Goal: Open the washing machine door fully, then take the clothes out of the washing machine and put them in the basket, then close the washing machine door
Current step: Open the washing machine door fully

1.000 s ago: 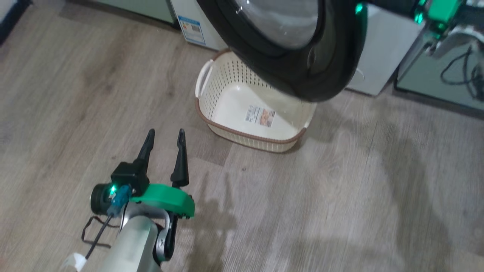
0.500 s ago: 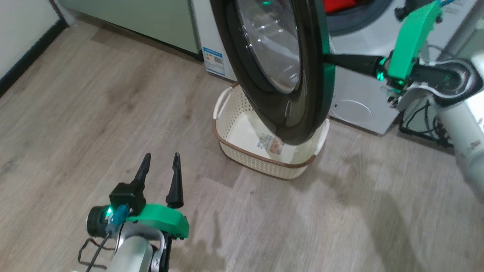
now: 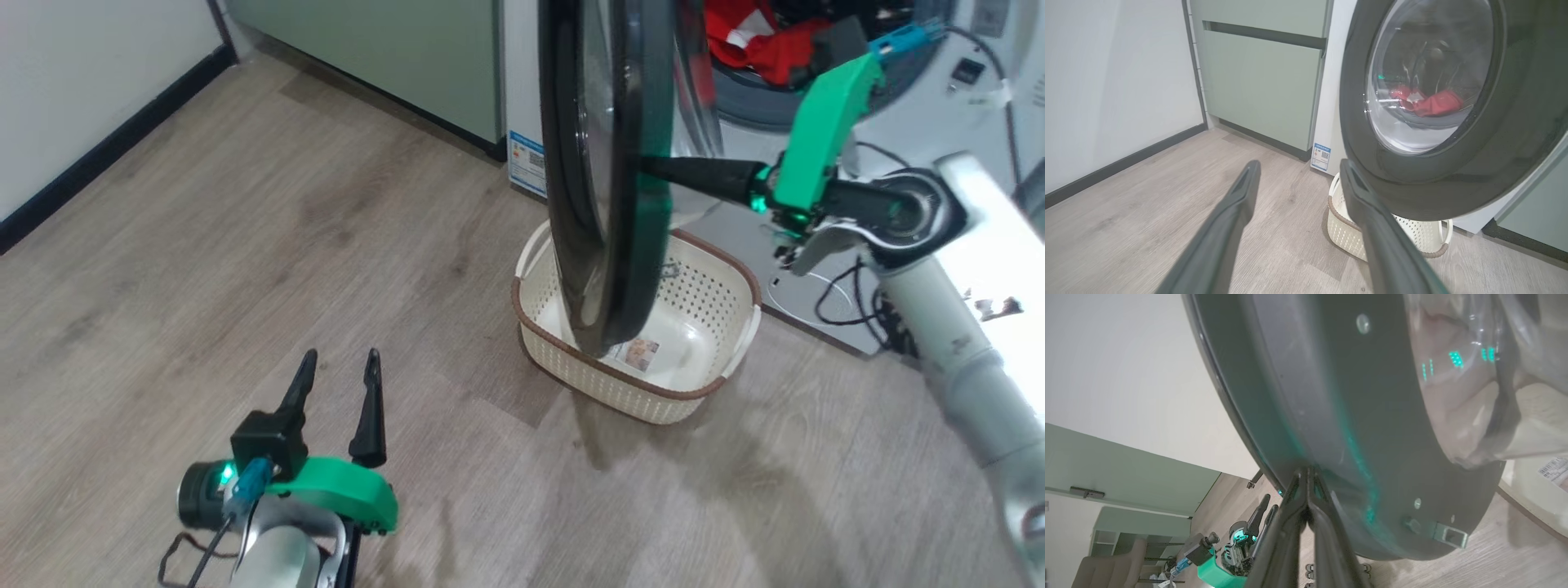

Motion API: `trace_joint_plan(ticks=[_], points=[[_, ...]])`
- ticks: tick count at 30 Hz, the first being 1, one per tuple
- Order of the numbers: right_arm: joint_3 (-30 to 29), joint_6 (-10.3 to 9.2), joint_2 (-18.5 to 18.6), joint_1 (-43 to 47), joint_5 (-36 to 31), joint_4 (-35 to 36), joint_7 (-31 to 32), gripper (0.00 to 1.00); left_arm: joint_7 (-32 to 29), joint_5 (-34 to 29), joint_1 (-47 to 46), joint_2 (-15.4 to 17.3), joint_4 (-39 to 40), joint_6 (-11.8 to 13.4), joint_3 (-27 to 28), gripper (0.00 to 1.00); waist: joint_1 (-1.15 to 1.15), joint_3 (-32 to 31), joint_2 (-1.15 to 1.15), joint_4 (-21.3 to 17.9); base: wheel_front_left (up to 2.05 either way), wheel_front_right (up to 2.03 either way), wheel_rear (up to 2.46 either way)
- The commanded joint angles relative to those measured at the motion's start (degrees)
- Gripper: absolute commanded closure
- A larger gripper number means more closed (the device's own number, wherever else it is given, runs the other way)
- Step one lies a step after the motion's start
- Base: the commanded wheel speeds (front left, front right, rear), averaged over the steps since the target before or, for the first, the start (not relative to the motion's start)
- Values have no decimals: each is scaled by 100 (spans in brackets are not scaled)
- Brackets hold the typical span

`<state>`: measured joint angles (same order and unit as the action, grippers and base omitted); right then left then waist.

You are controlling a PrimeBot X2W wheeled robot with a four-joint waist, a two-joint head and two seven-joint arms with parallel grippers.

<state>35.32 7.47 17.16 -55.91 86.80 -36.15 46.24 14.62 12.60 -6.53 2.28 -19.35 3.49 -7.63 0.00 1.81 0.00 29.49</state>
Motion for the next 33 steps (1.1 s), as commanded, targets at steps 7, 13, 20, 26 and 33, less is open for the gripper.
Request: trace_joint_plan(ticks=[7, 13, 20, 26, 33], points=[[211, 2, -568, -95, 0, 70, -170, 100, 38, -68, -193, 60, 220, 2, 328, 0, 0, 27, 0, 91, 0, 0, 0], [381, 2, -912, -230, -95, -85, -396, 100, 38, -44, -263, 60, 253, 19, 324, 0, 0, 105, 0, 126, 0, 0, 0], [458, 2, -1102, -306, -68, -116, -641, 100, 38, 17, -316, 60, 306, 65, 285, 0, 0, 177, 0, 144, 0, 0, 0], [476, 2, -1134, -257, 16, -16, -836, 100, 38, 9, -292, 60, 279, 83, 276, 0, 0, 103, 0, 116, 0, 0, 0], [303, 2, -891, 287, 223, 406, -1166, 100, 38, -193, -207, 60, 114, -62, 450, 0, 0, -217, 0, -42, 0, 0, 0]])
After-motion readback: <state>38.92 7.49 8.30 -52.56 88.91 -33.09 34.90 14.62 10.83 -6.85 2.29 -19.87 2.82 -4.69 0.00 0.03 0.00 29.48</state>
